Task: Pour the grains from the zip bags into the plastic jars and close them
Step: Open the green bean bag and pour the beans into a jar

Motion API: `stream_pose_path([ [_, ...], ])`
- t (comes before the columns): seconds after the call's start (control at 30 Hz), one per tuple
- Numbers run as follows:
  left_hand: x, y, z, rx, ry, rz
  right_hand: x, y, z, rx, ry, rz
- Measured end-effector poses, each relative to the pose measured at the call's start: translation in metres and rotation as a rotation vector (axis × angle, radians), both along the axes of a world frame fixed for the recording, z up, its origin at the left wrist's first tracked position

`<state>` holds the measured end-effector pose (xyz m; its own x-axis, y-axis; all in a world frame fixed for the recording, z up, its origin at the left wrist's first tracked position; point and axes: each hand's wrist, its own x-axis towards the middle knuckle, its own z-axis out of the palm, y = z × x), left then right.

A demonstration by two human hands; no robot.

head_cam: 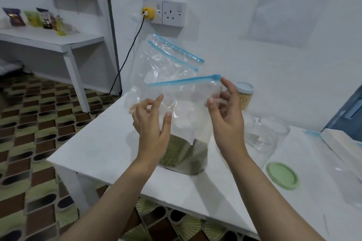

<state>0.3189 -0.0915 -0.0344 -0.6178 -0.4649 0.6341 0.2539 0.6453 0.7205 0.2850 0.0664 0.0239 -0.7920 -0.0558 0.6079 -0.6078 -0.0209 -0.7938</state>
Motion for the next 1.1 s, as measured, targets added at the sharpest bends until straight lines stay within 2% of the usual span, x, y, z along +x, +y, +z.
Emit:
stream_pose_path([
  [0.2, -0.006, 0.019, 0.031, -0.11, 0.066, -0.159, 0.01, 0.001, 0.007, 0.038, 0.131, -0.06],
  [0.53, -0.011, 0.039, 0.069, -0.159, 0.173, -0.326, 0.01, 0.015, 0.011, 0.087, 0.254, -0.085],
  [0.77, -0.024, 0.045, 0.076, -0.193, 0.171, -0.327, -0.001, 0.028, 0.013, 0.08, 0.248, -0.078],
  [0.97, -0.032, 0.049, 0.084, -0.156, 0.184, -0.358, -0.012, 0.033, 0.014, 0.067, 0.222, -0.006],
  [1.1, -0.041, 0.049, 0.09, -0.053, 0.204, -0.463, -0.019, 0.038, 0.018, 0.085, 0.219, -0.015],
])
